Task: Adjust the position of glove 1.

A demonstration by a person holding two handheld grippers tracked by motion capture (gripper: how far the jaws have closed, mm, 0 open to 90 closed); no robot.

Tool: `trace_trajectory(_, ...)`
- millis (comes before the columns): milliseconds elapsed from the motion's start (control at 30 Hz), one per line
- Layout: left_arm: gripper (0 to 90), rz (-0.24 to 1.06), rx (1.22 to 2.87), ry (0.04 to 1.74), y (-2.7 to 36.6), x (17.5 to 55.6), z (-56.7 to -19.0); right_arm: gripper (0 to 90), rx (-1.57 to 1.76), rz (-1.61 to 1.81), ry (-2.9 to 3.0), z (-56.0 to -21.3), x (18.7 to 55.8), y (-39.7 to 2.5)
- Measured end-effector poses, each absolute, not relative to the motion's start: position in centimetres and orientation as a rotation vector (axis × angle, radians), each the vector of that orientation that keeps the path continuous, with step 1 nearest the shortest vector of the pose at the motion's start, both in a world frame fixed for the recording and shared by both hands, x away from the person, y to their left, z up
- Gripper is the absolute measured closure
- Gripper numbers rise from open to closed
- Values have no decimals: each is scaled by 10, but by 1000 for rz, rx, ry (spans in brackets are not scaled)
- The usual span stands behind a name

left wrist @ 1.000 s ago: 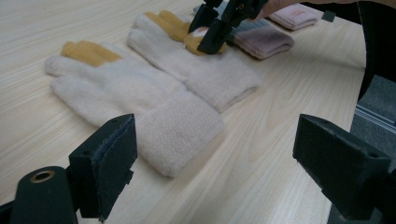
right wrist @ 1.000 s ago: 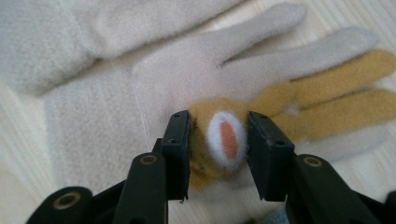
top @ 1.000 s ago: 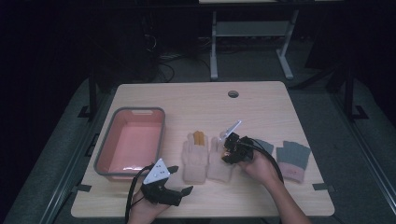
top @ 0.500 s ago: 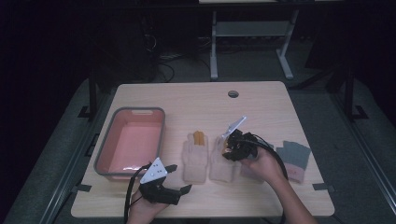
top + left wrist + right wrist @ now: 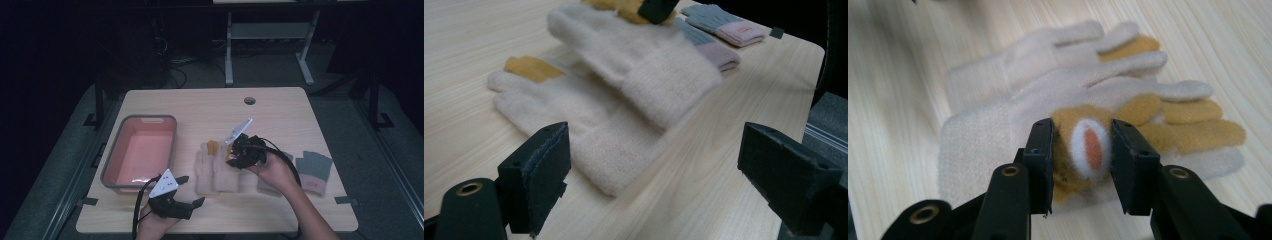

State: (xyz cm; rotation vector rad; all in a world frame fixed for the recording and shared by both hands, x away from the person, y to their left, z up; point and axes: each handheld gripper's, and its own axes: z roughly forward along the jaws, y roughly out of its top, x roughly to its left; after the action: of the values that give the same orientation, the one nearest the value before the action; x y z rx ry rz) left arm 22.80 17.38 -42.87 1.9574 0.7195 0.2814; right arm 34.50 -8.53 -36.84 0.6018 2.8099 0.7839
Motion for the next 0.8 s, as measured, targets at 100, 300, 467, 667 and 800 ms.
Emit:
trace_trajectory(100, 137, 282, 1950, 726, 174, 227, -429, 636, 569, 795, 2817, -367, 348, -73)
trace_trajectory(300, 137, 284, 1956, 728, 175, 228, -428, 636, 519, 813, 2843, -372, 357, -49)
trace_trajectory(467, 137, 280, 1955, 725, 172, 227, -429, 635, 500, 782, 2881, -384, 364, -37)
trace_trajectory(667, 137, 284, 1967, 728, 172, 228, -430, 621, 527, 764, 2922, -402, 371, -30)
trace_trajectory(800, 137, 288, 1971, 727, 171, 228, -430, 591, 551, 730, 2948, -413, 373, -30)
